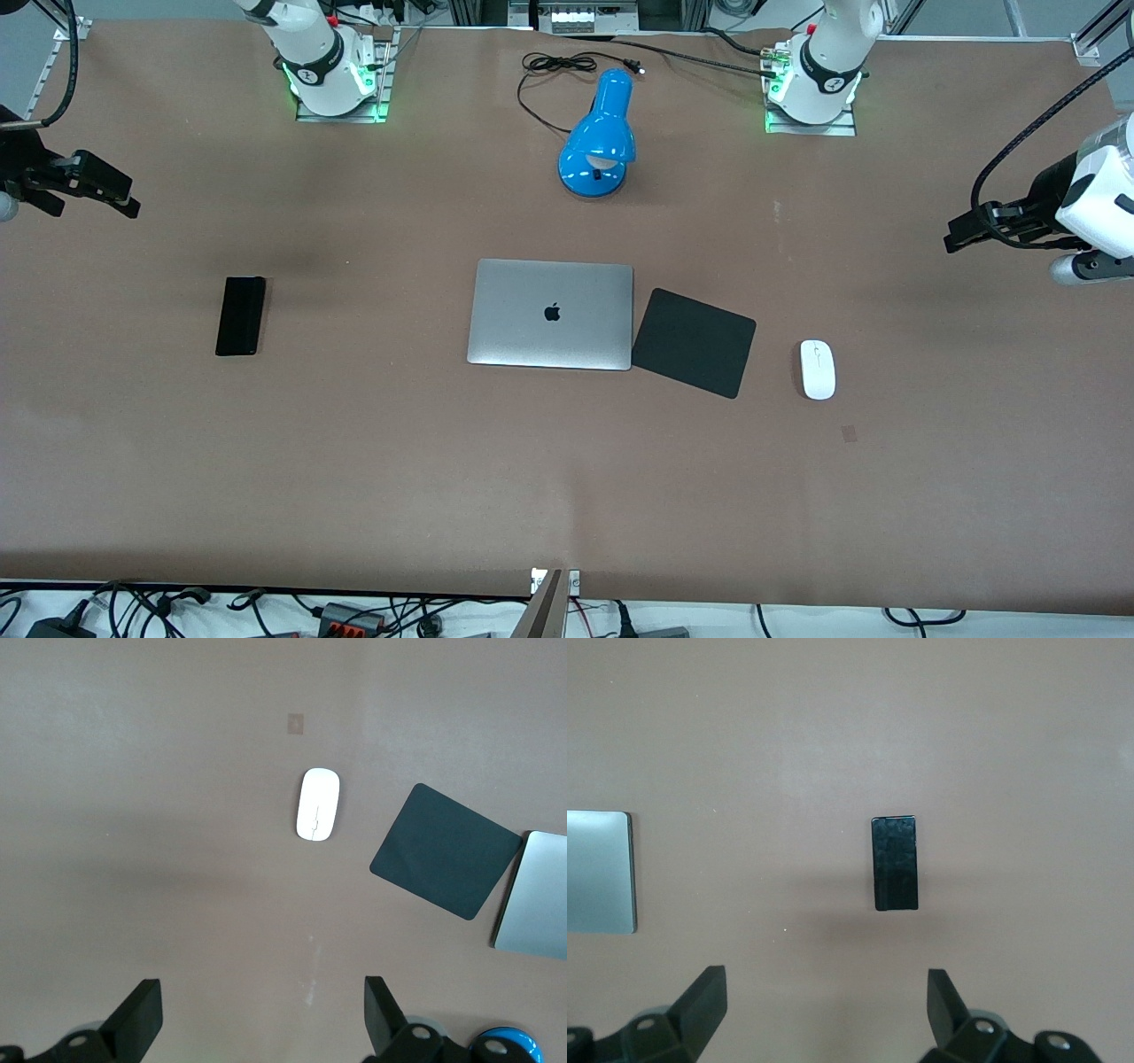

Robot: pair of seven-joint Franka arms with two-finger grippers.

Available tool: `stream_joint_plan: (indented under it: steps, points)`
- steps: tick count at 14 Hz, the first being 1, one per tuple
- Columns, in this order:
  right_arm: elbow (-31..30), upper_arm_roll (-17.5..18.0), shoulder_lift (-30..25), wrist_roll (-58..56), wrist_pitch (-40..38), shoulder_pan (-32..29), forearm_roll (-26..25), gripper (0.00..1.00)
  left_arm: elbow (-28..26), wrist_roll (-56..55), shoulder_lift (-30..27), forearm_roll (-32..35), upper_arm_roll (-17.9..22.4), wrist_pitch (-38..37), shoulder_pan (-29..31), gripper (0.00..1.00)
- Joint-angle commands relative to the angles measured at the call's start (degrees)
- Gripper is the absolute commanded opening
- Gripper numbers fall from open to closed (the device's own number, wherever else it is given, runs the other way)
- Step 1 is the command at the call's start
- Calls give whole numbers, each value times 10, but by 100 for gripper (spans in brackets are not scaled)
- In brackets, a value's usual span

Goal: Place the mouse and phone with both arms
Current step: 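Move the right gripper toward the black phone while the left gripper approaches the mouse, then lower the right gripper onto the phone while the left gripper descends to the mouse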

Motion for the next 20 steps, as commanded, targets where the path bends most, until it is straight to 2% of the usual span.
stream_joint_plan:
  steps: [1, 9, 12, 15, 17, 20]
  points:
    - [-2, 5, -11, -1, -10, -3, 0, 100, 8, 14, 2, 0, -2, -6, 4, 100]
    - [-2, 4, 6, 2, -9, 7, 0, 100, 9, 14, 3, -1, -2, -6, 11, 100]
    - [-10, 5, 30, 4, -9, 9, -10, 100, 11, 15, 13, -1, -2, -6, 10, 100]
    - [-15, 3, 69, 4, 9, 2, -13, 100, 13, 25, 50, 4, -2, -3, 16, 100]
    - [-31, 1, 89, 4, 43, 2, -25, 100, 15, 42, 105, 0, -2, 14, 25, 100]
    - [-82, -1, 119, 5, 131, -4, -40, 100, 15, 59, 170, 9, -6, 126, 22, 100]
